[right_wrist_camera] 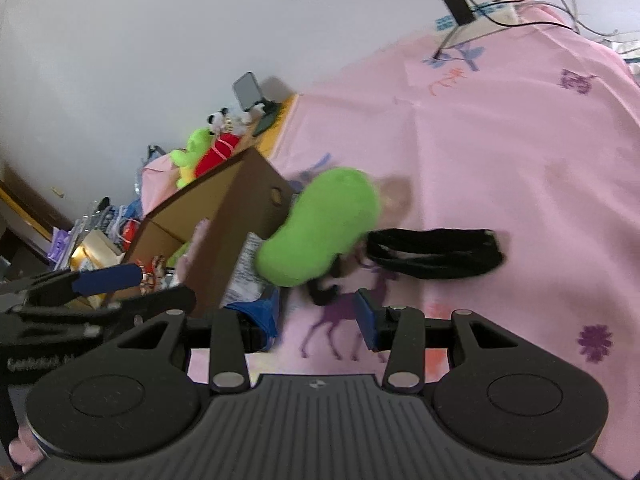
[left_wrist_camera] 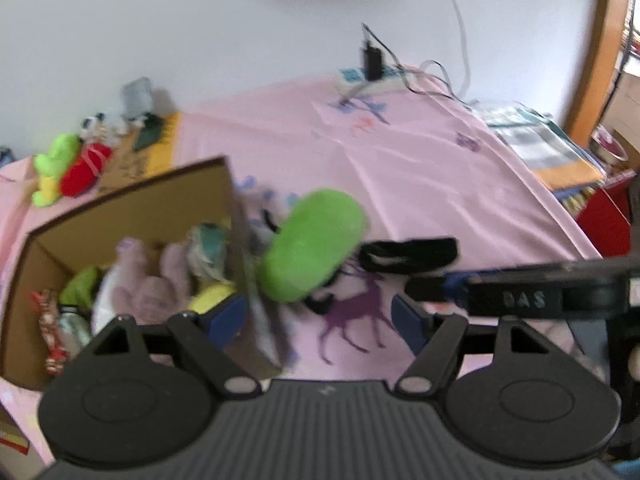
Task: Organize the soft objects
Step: 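Move the right gripper back toward the green plush with the black strap, then grasp the green plush by its black strap with the right gripper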
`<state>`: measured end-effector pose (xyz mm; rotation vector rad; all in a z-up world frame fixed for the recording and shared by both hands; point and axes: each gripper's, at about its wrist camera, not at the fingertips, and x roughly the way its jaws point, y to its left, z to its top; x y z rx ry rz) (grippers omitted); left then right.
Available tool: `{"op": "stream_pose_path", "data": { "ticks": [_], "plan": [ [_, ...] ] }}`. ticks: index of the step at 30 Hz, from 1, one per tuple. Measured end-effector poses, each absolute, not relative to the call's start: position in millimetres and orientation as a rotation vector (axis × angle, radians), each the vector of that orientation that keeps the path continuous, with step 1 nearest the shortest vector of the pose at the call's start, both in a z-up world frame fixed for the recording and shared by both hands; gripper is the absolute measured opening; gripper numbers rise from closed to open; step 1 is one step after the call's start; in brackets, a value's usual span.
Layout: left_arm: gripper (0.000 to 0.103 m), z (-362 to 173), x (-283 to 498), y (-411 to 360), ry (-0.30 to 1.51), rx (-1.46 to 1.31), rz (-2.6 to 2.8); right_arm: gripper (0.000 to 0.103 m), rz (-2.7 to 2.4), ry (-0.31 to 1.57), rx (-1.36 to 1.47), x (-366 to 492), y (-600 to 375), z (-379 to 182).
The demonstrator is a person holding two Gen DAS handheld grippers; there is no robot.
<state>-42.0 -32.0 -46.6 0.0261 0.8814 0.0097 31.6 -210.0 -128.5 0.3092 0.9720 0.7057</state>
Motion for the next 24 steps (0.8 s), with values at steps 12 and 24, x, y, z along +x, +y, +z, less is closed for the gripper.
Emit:
{"op": "stream_pose_path", "data": {
  "ticks": [12, 24],
  "plan": [
    [0.074, -111.7, -21.6, -66.7, 1.023, 0.047, -0.085, 0.027, 0.602, 0.952, 0.255, 68.6, -237.5, -140.5],
    [0.074, -134.2, -3.9, -66.1, 1.1, 0.069, -0.055, 0.027, 0.545, 1.017, 0.195, 112.2, -225.2, -172.9]
  ]
}}
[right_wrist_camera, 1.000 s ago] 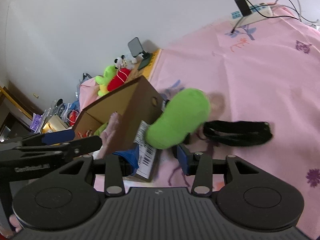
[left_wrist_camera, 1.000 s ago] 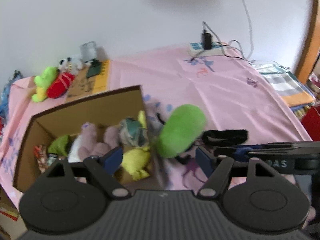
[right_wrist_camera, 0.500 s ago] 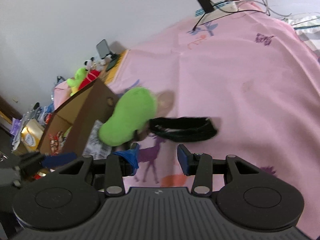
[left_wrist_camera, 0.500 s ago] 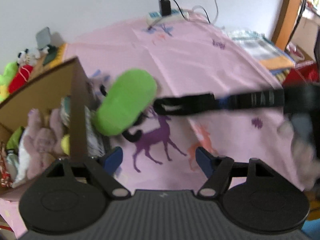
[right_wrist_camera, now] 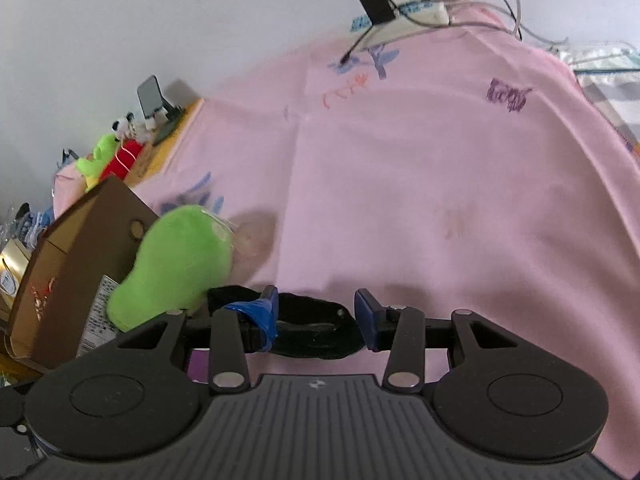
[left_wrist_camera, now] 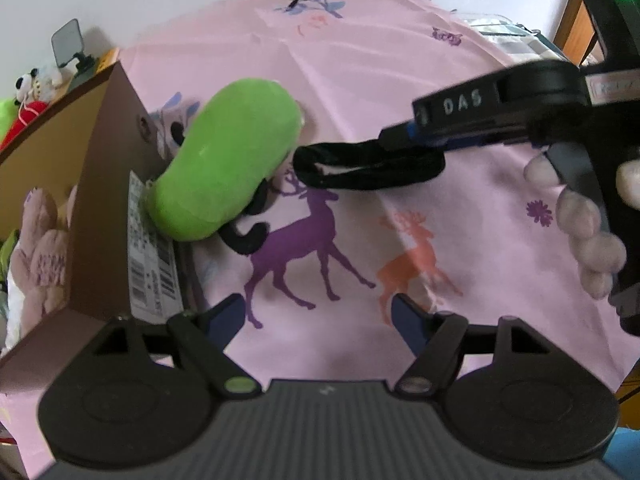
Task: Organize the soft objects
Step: 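Grasp the green plush by its black strap with the right gripper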
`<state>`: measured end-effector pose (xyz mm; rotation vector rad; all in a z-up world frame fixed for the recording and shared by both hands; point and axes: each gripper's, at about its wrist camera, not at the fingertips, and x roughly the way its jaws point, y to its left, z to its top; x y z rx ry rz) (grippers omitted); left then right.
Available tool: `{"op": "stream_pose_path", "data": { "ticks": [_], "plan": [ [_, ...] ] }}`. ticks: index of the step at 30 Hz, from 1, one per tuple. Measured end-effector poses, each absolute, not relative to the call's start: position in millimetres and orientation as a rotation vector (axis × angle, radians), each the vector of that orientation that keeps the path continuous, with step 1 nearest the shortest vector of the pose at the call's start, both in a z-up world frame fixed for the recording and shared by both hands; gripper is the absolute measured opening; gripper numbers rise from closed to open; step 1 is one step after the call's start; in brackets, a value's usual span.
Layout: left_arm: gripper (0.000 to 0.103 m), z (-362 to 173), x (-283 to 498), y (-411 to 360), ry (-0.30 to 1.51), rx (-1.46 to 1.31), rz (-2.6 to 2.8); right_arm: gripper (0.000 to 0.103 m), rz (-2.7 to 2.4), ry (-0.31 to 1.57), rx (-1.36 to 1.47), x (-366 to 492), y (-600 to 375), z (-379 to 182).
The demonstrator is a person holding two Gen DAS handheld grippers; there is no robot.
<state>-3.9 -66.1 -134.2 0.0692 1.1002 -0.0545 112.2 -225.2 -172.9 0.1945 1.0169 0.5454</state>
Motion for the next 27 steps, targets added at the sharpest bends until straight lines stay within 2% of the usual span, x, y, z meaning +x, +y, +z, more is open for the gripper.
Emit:
{"op": "stream_pose_path", "data": {
  "ticks": [10, 20, 27],
  "plan": [
    [0.074, -140.2, 4.0, -61.7, 1.106, 0.049, -0.067, 0.018, 0.642, 1.084, 0.244, 96.5, -225.4, -174.2],
    [0.074, -142.3, 4.4, -55.7, 1.101, 0.013, -0.083, 0.017, 0.756, 1.293, 0.533, 86.1, -233.2, -184.4],
    [0.074, -139.0, 2.1, -54.1, 1.059, -0.04, -0.111, 0.021, 0.682, 1.097, 0.434, 94.2, -241.2, -157.8]
  ]
}}
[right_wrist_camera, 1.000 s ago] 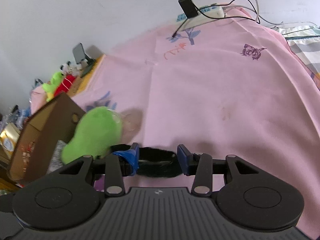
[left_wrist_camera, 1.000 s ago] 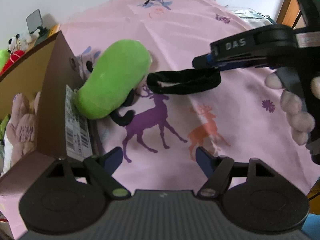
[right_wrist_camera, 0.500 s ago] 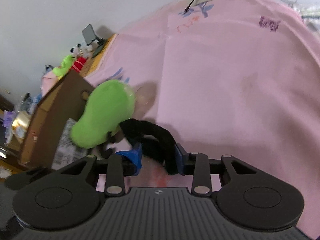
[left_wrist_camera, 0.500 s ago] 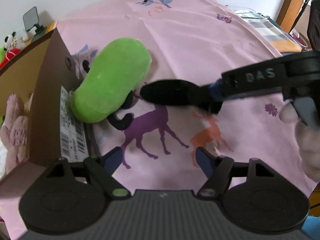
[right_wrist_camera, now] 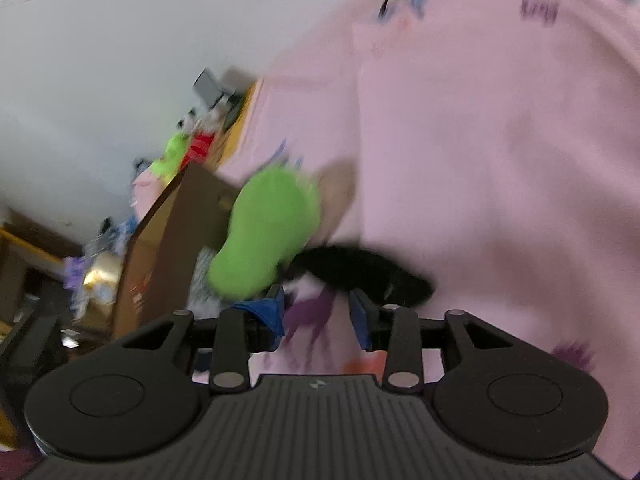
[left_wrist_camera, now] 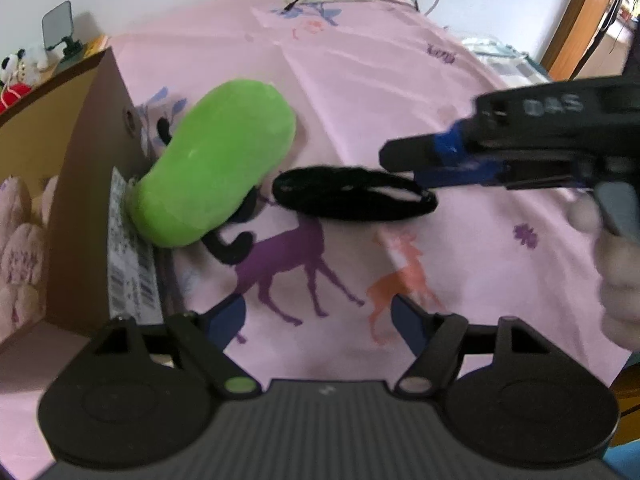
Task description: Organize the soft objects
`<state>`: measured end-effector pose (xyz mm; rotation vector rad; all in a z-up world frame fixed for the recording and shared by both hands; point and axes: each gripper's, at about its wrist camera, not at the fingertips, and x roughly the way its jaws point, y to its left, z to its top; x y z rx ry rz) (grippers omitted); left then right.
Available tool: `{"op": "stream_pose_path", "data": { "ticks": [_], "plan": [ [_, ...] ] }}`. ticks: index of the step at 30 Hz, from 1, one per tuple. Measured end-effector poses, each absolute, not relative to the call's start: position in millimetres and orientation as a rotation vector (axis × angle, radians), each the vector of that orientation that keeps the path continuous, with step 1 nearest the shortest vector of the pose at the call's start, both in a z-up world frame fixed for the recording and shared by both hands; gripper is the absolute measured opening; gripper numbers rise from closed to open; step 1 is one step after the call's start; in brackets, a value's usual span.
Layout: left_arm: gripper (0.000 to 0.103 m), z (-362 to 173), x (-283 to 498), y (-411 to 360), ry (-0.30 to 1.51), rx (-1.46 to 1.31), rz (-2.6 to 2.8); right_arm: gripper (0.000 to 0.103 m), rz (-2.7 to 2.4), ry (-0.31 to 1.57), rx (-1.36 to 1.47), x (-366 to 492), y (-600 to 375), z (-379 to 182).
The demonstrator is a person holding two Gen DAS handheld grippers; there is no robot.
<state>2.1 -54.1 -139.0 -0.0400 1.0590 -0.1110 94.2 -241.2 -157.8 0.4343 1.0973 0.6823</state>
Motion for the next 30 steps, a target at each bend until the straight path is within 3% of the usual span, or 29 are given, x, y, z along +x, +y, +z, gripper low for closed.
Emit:
{"op": "stream_pose_path", "data": {
  "ticks": [6, 19, 25, 27, 30],
  "plan": [
    [0.074, -135.3, 12.3, -54.7, 0.949, -0.136, -0.179, 0.021, 0.6, 1.081, 0.416, 115.4, -237.5, -174.2],
    [0.071, -166.1, 35.7, -65.6, 0.955, -0.172, -0.261, 0.022, 0.702, 1.311, 0.664, 114.7, -245.0, -204.2],
    [0.055, -166.7, 23.7, -67.3, 0.935, -0.16, -0.325, 0.02, 0.705, 1.349, 0.749, 109.5, -254.3, -209.2],
    [0.039, -165.3, 21.8, -67.1, 0.94, -0.16, -0.36, 0.017, 0.708, 1.352, 0.741, 108.4, -253.1, -209.4],
    [0.035, -161.6, 12.9, -69.2, 0.938, -0.14, -0.39, 0.021, 0.729, 1.373, 0.733, 105.7, -249.1, -207.9]
  ]
}}
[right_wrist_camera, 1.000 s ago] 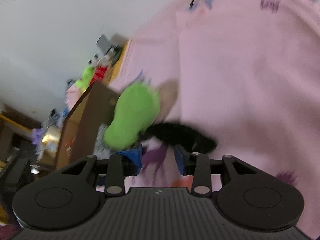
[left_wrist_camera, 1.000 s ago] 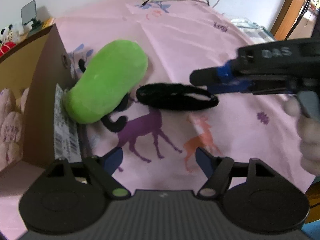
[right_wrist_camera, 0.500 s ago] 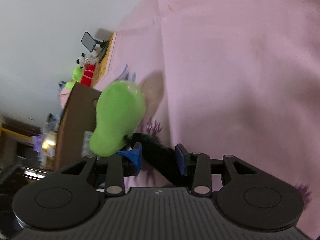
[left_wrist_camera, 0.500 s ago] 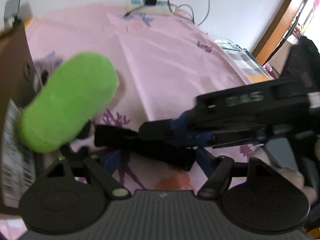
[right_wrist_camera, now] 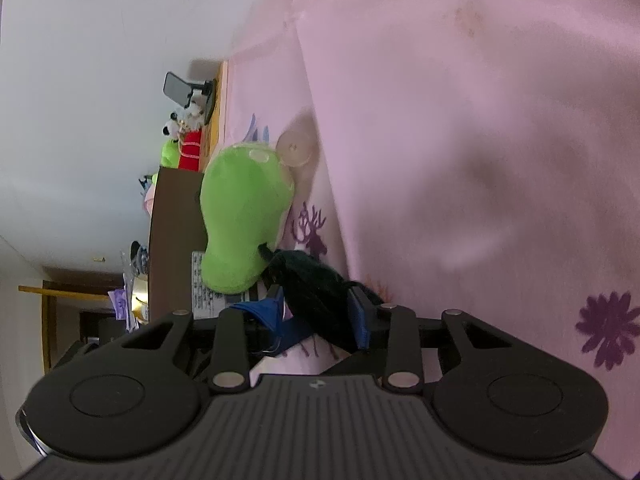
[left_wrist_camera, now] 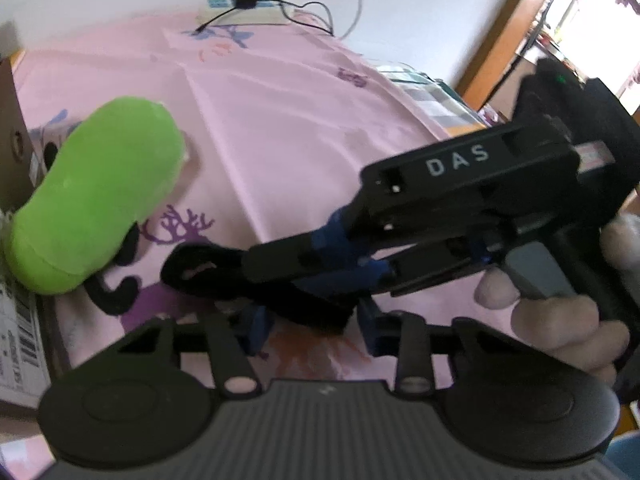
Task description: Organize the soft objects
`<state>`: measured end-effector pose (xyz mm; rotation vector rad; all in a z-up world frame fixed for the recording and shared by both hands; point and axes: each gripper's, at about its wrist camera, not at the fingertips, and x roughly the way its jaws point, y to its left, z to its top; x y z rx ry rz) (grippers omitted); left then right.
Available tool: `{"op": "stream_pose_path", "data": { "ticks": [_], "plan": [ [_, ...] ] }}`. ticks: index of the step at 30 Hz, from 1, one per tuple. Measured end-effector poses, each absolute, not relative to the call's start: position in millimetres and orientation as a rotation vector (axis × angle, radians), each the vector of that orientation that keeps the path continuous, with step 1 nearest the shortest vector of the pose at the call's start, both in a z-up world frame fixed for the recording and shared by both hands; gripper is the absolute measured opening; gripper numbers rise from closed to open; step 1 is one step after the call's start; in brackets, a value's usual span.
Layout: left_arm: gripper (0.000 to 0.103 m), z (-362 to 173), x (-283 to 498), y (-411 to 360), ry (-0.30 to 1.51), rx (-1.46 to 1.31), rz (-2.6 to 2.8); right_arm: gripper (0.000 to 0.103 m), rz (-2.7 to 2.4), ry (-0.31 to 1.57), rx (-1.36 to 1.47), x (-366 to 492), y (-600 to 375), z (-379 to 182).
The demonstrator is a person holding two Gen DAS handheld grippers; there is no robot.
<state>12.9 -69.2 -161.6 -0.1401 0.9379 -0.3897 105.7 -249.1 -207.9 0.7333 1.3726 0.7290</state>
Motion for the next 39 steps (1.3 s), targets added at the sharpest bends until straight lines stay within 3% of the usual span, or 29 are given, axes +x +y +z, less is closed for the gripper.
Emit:
{"op": "stream_pose_path", "data": {
  "ticks": [2, 14, 25, 32, 39],
  "plan": [
    [0.031, -159.7, 5.1, -69.7, 0.934, -0.131, -0.403, 0.022, 0.747, 1.38, 0.718, 100.4, -247.0, -205.8],
    [0.031, -119.8, -34.1, -54.6, 0.807, -0.051, -0.447, 0.016, 0.861, 1.254, 0.707, 65.2, -241.7, -175.8],
    [0.031, -46.3, -68.5, -3.8, 0.605, -0.074, -0.522, 0.017, 0.922, 1.097, 0.841, 39.3, -211.1, -126.0],
    [0.031, -8.1, -88.0, 54.1, 0.483, -0.063, -0.493, 0.017, 1.037, 0.994, 0.854, 31.9, -156.9, -87.2],
    [0.032, -9.6, -89.8, 119.4, 0.478, -0.068, -0.364, 0.018, 1.103, 0.988, 0.777, 40.6, -73.8, -80.5]
  ]
}}
